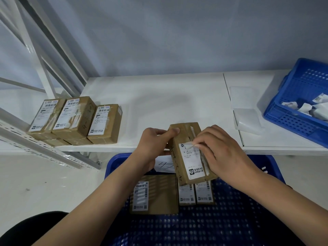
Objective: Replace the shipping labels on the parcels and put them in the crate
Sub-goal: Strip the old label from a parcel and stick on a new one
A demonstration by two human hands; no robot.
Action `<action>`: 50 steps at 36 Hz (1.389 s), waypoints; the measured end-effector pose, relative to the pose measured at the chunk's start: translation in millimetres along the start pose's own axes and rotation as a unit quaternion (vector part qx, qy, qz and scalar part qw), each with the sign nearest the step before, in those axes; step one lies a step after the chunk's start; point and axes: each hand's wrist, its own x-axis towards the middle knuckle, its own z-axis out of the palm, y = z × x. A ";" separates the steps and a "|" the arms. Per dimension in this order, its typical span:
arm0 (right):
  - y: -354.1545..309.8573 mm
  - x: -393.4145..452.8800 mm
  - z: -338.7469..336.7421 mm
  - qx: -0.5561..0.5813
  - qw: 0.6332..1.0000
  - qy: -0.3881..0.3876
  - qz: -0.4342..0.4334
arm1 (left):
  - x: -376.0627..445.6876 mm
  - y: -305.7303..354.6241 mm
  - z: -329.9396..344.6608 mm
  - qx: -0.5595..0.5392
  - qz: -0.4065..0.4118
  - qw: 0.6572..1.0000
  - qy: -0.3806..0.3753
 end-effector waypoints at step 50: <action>0.3 -6.6 -2.1 0.046 0.999 -0.006 0.004 | 16.4 0.0 -16.9 -0.035 0.080 0.992 0.086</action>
